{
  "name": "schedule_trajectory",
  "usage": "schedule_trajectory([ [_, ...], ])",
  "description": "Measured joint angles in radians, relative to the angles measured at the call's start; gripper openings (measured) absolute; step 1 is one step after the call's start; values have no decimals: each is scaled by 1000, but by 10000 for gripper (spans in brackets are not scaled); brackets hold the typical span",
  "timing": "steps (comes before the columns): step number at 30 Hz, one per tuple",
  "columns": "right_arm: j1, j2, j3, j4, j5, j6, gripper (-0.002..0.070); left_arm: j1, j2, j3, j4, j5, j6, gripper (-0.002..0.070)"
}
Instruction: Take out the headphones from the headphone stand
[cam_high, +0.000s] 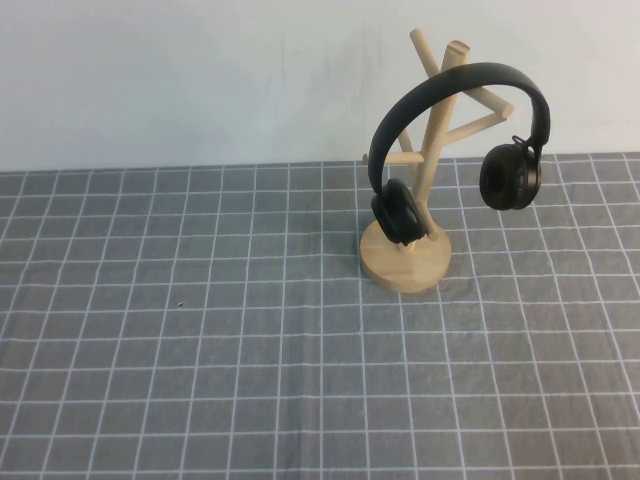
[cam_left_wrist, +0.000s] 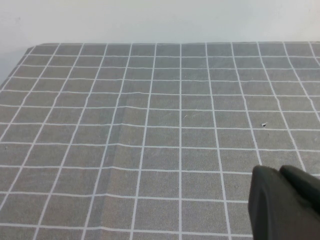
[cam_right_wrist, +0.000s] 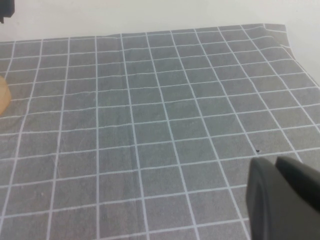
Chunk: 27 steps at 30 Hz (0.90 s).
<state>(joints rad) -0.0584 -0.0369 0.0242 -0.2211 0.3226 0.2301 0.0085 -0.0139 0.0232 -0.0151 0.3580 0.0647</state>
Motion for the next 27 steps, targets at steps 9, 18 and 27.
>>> schedule_trajectory([
  [9,0,0,0,0,0,0,-6,0,0,0,0,0,0,-4],
  [18,0,0,0,0,-79,0,-6,0,0,0,0,0,0,-4],
  [27,0,0,0,0,-481,0,-6,0,0,0,0,0,0,-4],
])
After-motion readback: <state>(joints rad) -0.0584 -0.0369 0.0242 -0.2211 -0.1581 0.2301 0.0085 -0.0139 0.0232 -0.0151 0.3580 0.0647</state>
